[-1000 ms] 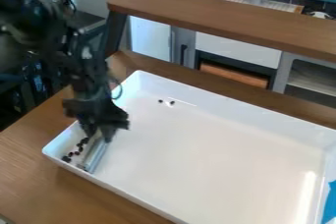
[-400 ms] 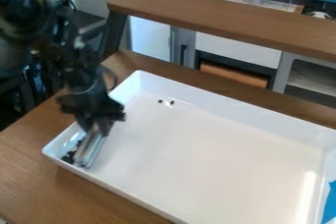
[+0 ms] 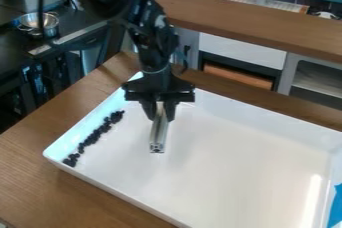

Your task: Sweep into pile

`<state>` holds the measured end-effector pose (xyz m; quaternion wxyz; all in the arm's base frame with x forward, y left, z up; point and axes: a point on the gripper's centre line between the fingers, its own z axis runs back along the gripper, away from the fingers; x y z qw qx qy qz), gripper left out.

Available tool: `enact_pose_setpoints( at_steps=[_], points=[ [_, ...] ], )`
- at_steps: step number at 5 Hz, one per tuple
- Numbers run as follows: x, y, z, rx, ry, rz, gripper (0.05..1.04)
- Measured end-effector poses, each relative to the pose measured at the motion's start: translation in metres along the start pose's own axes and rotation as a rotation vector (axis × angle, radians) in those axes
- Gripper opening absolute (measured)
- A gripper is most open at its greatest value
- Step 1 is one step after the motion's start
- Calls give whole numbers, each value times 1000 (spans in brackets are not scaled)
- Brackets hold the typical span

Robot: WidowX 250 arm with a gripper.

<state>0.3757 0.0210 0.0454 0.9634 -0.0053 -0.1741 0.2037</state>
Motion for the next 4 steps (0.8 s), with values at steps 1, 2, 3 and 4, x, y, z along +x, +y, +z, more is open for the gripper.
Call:
enact_pose_setpoints(
  at_steps=[1, 2, 3, 4],
  points=[
    [11, -17, -23, 42, 23, 24, 341],
    [20, -17, -37, 93, 39, 35, 341],
    [29, -12, -47, 122, 49, 57, 341],
    [37, -2, -51, 134, 41, 83, 341]
  ],
)
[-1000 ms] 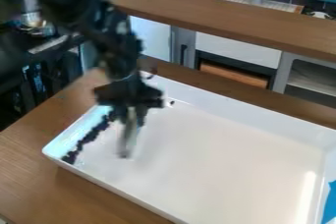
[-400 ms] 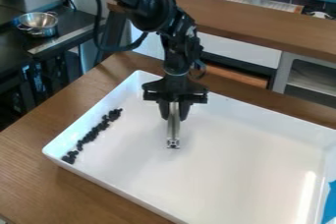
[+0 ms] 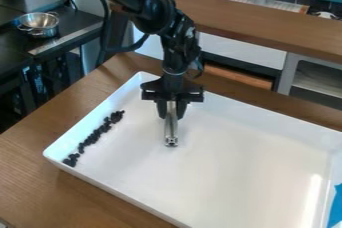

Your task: Sweep into pile

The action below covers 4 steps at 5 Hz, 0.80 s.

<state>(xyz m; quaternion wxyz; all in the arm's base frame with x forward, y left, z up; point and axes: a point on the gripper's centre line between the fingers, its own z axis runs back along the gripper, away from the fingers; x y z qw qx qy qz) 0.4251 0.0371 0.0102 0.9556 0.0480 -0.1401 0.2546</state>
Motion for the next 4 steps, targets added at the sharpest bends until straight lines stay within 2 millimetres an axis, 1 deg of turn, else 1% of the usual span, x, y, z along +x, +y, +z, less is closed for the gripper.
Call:
enact_pose_setpoints(
  at_steps=[1, 2, 3, 4],
  points=[
    [2, 3, -2, -2, -4, -3, 341],
    [5, 12, -3, -2, 6, 7, 341],
    [7, 27, -6, 29, 11, 24, 341],
    [3, 41, -7, 55, 30, 23, 341]
  ],
)
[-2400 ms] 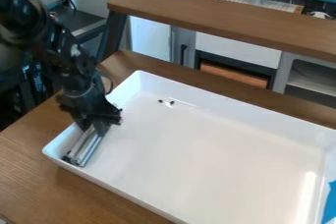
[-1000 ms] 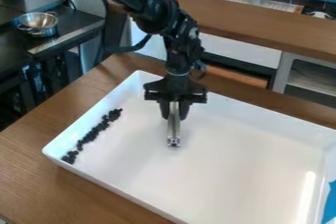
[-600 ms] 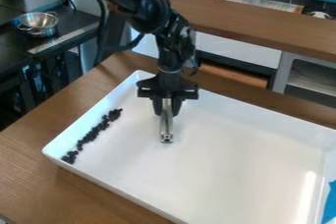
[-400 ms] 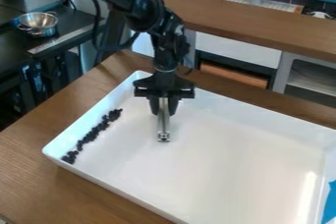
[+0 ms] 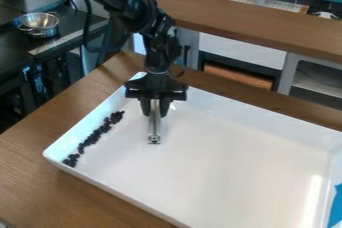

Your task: Sweep into pile

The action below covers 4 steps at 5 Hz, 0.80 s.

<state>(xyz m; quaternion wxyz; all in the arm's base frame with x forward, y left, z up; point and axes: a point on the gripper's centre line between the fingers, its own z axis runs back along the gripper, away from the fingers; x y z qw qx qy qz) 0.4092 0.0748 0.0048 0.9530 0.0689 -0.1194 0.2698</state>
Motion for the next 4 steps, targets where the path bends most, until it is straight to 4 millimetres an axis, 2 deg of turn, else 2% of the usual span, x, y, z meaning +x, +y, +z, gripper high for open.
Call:
enact_pose_setpoints(
  at_steps=[2, 3, 4],
  points=[
    [-4, 21, 2, 7, -8, 13, 341],
    [-7, 17, 14, -50, -37, 30, 341],
    [-19, -3, 34, -118, -59, 1, 341]
  ],
)
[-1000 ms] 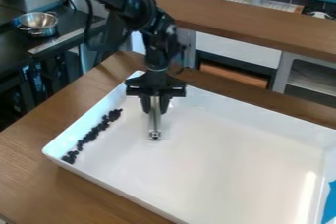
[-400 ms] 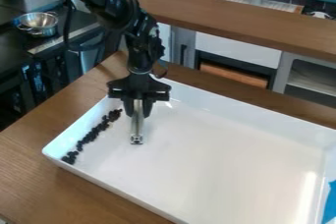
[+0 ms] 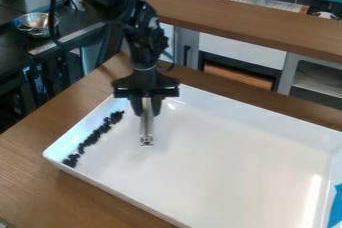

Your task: Sweep into pile

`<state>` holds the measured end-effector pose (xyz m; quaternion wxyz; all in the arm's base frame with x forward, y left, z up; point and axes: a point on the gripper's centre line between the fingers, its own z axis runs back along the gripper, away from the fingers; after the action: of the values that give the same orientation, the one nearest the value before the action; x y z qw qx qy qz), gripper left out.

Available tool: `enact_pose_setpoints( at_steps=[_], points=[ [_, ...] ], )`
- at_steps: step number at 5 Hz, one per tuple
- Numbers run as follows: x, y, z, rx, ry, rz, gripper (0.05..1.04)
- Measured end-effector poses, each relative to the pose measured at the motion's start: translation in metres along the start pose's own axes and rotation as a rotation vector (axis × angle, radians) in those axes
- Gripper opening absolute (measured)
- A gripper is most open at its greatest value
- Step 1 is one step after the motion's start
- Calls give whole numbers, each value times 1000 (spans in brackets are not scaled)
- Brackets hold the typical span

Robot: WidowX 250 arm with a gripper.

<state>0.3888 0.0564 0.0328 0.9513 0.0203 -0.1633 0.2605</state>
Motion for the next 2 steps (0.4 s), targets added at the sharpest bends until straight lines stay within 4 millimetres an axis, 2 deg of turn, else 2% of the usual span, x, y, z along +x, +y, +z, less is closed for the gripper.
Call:
enact_pose_setpoints(
  at_steps=[1, 2],
  points=[
    [-21, -46, 26, -30, -25, -64, 341],
    [-51, -85, 38, 3, -36, -125, 341]
  ],
)
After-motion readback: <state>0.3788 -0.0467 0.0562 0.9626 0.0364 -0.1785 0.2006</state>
